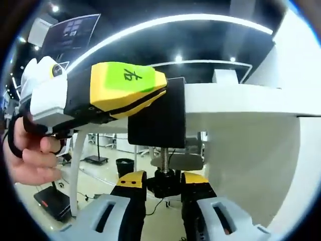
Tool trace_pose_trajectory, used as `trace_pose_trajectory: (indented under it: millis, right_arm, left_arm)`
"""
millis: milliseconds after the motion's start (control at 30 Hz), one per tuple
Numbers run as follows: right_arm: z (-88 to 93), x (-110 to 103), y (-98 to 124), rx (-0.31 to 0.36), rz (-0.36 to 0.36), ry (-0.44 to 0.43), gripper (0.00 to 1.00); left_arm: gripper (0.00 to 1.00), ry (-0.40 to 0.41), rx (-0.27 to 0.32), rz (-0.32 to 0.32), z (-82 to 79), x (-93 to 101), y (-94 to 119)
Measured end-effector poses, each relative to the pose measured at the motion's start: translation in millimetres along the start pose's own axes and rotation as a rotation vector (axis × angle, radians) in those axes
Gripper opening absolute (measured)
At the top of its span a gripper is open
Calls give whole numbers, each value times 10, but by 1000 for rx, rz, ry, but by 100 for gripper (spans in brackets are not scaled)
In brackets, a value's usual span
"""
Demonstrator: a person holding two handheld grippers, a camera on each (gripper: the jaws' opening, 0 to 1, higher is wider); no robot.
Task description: Clamp the fixed fixture on the desktop, loosen the retaining clip, secure it to the edge of the desk, and tighten the retaining clip.
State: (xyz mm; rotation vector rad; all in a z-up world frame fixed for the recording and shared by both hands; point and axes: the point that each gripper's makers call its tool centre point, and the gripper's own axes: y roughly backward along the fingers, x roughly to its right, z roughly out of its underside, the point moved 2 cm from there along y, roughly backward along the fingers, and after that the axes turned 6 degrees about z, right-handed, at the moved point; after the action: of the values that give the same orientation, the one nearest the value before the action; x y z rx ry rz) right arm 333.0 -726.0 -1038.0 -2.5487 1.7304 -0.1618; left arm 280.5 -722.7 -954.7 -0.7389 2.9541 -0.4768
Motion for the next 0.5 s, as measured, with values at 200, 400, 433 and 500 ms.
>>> trace_pose_trajectory:
  millis: [200,400,433,500]
  right_arm:
    - [2,-12,9,22,-138,5,26]
    - [6,-41,-3,58,-393,62,25]
    - [9,-47,-5,54,-418,64,25]
    - [10,-74,-9,49,-500,95,25]
  left_arm:
    - [2,8,-3,4,0,32,-10]
    - [2,11,-6,6,2,57,-18]
    - [2,10,-7,5,4,61,-20]
    - [2,3,-8,8,8,76,-22]
